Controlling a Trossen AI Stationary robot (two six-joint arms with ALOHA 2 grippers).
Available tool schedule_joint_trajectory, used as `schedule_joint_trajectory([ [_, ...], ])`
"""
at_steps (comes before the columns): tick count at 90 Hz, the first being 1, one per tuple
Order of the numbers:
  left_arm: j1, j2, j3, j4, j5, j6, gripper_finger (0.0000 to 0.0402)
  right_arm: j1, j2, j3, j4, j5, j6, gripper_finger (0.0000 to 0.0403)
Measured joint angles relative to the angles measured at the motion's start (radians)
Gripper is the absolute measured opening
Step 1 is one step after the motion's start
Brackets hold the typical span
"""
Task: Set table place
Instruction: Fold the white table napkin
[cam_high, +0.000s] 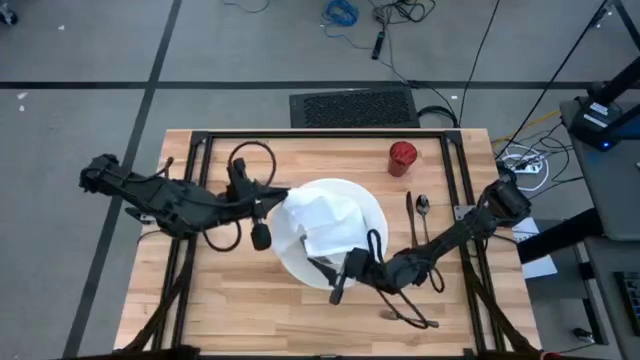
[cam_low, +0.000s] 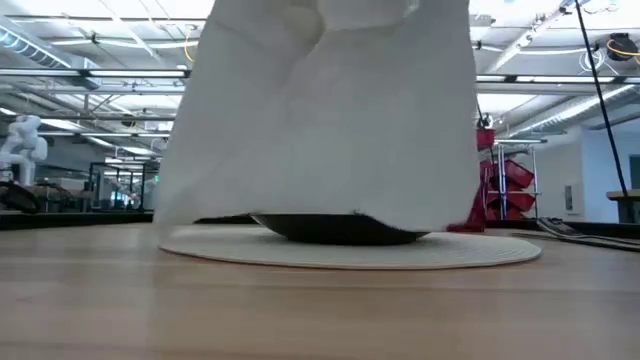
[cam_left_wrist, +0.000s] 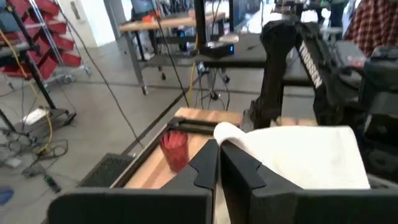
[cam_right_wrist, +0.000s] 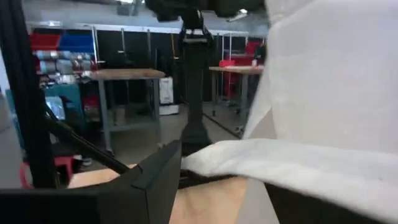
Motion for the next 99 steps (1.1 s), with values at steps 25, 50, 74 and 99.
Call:
schedule_joint_trajectory([
  [25, -0.012, 0.0, -0.032, -0.051, 0.001, -0.032, 0.0, -0.034, 0.0, -0.109, 0.088, 0.008, 0.193, 0.0136],
  [50, -0.047, 0.0, -0.075, -0.085, 0.001, -0.089, 0.0, -0.026, 0.0, -0.156, 0.134, 0.01, 0.157, 0.0011],
  [74, -0.054, 0.0, -0.206, -0.168, 0.002, -0.238, 0.0, 0.016, -0.108, -0.156, 0.146, 0.018, -0.028, 0.0001],
  [99, -0.057, 0.0, -0.395, -0.166, 0.025, -0.414, 0.0008, 0.01, -0.217, -0.156, -0.16, 0.018, 0.093, 0.0],
])
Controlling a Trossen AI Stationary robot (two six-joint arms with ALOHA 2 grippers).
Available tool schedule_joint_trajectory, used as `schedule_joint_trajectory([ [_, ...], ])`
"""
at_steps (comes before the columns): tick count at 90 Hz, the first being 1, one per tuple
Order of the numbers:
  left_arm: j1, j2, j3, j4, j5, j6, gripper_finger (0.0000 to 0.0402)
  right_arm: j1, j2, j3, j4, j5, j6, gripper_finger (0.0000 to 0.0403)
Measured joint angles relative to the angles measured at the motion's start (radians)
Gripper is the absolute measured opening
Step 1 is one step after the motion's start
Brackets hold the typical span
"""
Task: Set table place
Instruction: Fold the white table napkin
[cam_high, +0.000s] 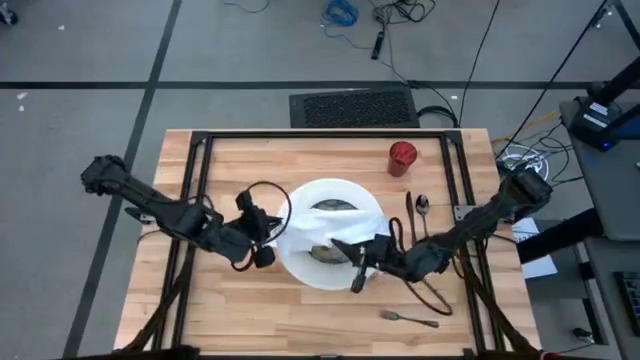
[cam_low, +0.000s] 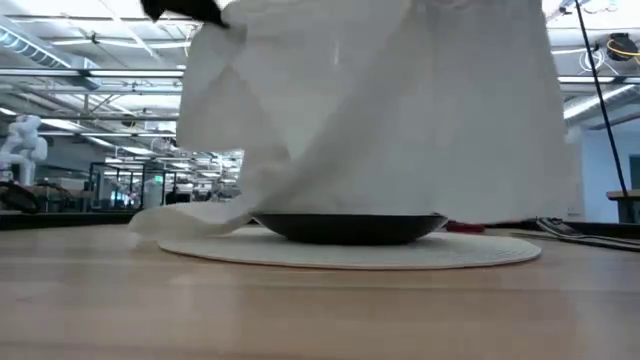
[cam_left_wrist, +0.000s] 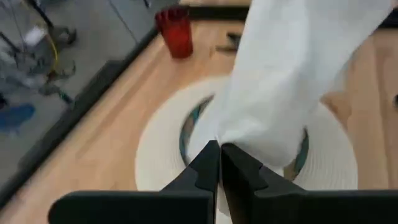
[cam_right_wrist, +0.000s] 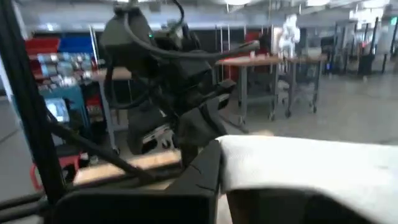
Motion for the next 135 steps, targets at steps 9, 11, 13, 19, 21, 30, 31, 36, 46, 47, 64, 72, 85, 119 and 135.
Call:
schedule_joint_trajectory([
  [9, 0.0, 0.0, -0.075, 0.038, 0.003, -0.064, 0.0035, -0.022, 0.003, 0.0, -0.077, -0.01, 0.094, 0.0],
  [11, 0.0, 0.0, -0.09, 0.048, 0.004, -0.081, 0.0043, -0.027, 0.005, 0.0, -0.094, -0.01, 0.116, 0.0],
  [13, 0.0, 0.0, -0.103, 0.055, 0.004, -0.097, 0.0052, -0.033, 0.007, 0.0, -0.113, -0.01, 0.136, 0.0],
  [19, 0.0, 0.0, -0.141, 0.07, 0.005, -0.144, 0.0081, -0.048, 0.011, 0.0, -0.168, -0.011, 0.18, 0.0],
  [21, 0.0, 0.0, -0.154, 0.077, 0.005, -0.159, 0.0091, -0.053, 0.011, 0.0, -0.181, -0.011, 0.193, 0.0],
  [30, -0.003, 0.0, -0.215, 0.112, 0.007, -0.229, 0.0135, -0.071, 0.011, 0.0, -0.201, -0.01, 0.217, 0.0],
  [31, -0.003, 0.0, -0.222, 0.121, 0.009, -0.236, 0.0139, -0.072, 0.011, 0.0, -0.201, -0.01, 0.217, 0.0],
  [36, -0.01, 0.004, -0.26, 0.181, 0.025, -0.261, 0.0155, -0.082, 0.011, 0.0, -0.201, -0.011, 0.216, 0.0],
  [46, -0.037, 0.041, -0.331, 0.342, 0.052, -0.268, 0.0169, -0.099, 0.011, 0.0, -0.192, -0.01, 0.208, 0.0],
  [47, -0.039, 0.047, -0.336, 0.356, 0.053, -0.268, 0.0169, -0.101, 0.011, 0.0, -0.187, -0.011, 0.202, 0.0],
  [64, -0.059, 0.164, -0.36, 0.442, 0.054, -0.355, 0.0171, -0.097, 0.002, 0.0, -0.044, -0.02, 0.082, 0.0],
  [72, -0.065, 0.211, -0.36, 0.445, 0.065, -0.398, 0.0171, -0.086, -0.013, 0.0, 0.029, -0.052, 0.024, 0.0],
  [85, -0.079, 0.266, -0.36, 0.532, 0.12, -0.424, 0.0171, -0.082, -0.035, 0.0, 0.091, -0.064, -0.059, 0.0],
  [119, -0.099, 0.501, -0.359, 1.079, 0.221, -0.388, 0.0171, -0.102, -0.064, 0.0, 0.136, -0.14, -0.099, 0.0],
  [135, -0.075, 0.658, -0.359, 1.256, 0.158, -0.387, 0.0171, -0.102, -0.064, 0.0, 0.252, -0.247, -0.138, 0.0],
])
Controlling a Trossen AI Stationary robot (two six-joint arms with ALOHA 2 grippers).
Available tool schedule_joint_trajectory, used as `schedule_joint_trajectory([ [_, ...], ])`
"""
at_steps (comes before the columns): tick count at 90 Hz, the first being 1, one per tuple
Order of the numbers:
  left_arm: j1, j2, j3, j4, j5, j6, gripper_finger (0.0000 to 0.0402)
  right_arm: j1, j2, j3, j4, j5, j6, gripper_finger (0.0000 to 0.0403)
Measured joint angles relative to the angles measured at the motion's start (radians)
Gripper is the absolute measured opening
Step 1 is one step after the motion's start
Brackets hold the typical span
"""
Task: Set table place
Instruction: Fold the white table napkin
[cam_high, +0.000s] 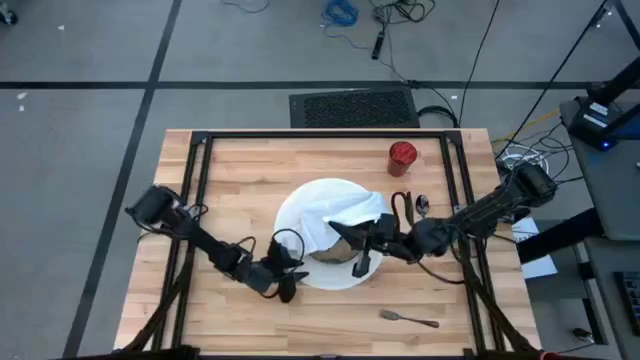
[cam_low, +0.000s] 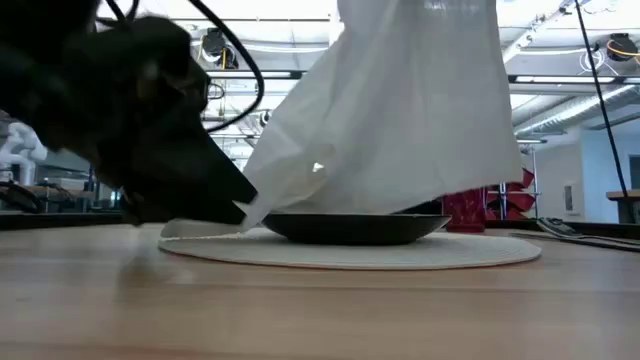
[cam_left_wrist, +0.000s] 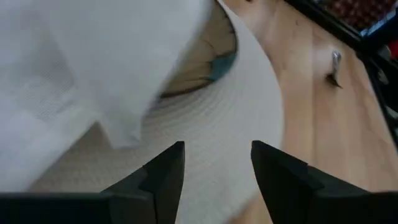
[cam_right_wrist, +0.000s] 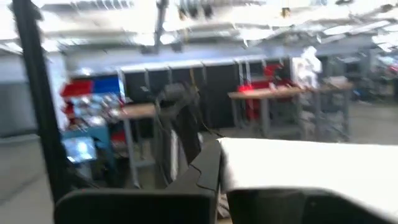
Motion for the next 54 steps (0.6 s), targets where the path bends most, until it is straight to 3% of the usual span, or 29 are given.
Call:
schedule_joint_trajectory([
  [22, 0.015, 0.14, 0.002, 0.311, -0.147, 0.031, 0.0171, 0.0, 0.0, 0.0, 0.056, -0.02, -0.039, 0.0],
  [34, 0.015, 0.157, 0.002, 0.356, -0.199, 0.008, 0.0171, 0.003, 0.0, 0.0, 0.079, -0.043, -0.038, 0.0],
  [54, 0.02, 0.161, 0.0, 0.395, -0.282, -0.018, 0.0171, 0.004, 0.0, 0.0, 0.148, -0.211, -0.006, 0.0],
])
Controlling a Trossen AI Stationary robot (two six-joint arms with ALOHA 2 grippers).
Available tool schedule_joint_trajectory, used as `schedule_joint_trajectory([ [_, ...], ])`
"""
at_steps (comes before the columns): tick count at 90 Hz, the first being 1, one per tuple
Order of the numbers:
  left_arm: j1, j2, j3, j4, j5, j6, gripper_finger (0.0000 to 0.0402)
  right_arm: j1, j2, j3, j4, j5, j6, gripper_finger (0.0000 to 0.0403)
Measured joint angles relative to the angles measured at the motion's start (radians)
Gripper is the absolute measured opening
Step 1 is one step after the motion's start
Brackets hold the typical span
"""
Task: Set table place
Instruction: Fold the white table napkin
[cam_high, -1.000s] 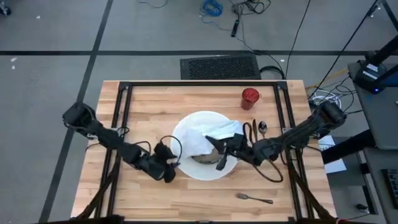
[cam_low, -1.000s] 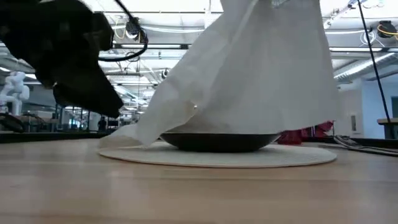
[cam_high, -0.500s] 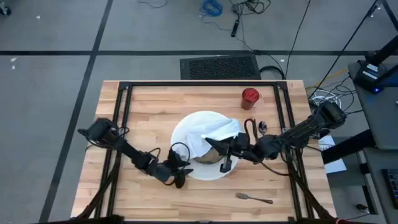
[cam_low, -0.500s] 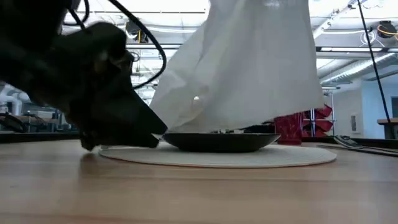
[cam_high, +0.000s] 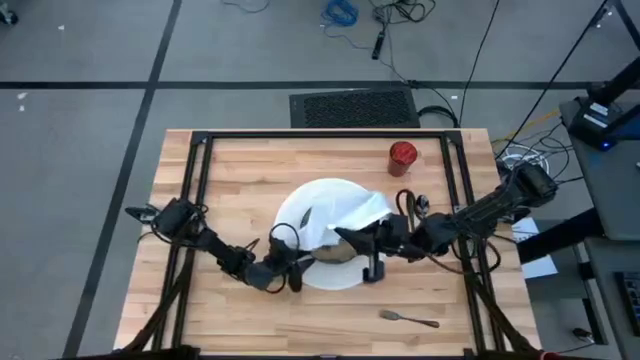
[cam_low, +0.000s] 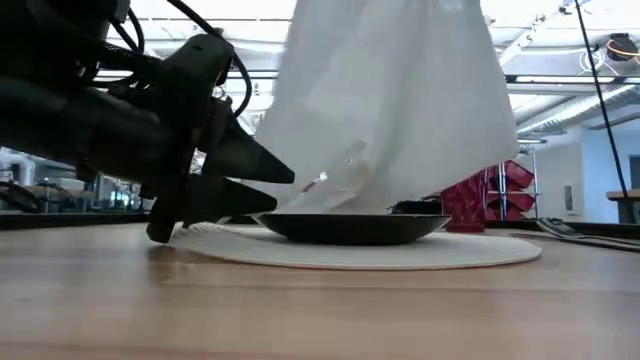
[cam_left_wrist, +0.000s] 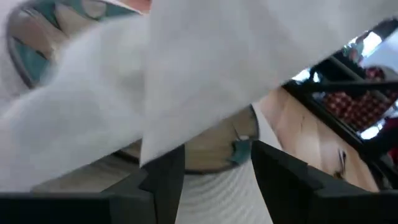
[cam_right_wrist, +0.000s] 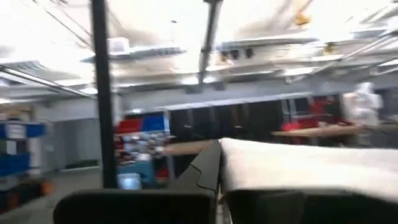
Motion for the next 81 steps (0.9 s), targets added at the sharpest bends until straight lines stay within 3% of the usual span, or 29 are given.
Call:
schedule_joint_trajectory([
  [33, 0.07, -0.004, -0.001, 0.063, 0.048, -0.042, 0.0171, 0.026, 0.0, 0.0, 0.011, -0.084, 0.018, 0.0],
  [48, 0.079, -0.067, -0.039, 0.062, 0.044, 0.0, 0.0171, 0.056, 0.0, 0.0, 0.007, -0.101, 0.016, 0.0],
  [64, 0.058, -0.235, -0.092, 0.068, -0.018, 0.188, 0.0171, 0.087, 0.0, 0.0, -0.03, -0.101, 0.015, 0.0],
  [81, 0.03, -0.473, -0.167, 0.062, -0.216, 0.515, 0.0171, 0.112, 0.0, 0.0, -0.119, -0.1, 0.021, 0.0],
])
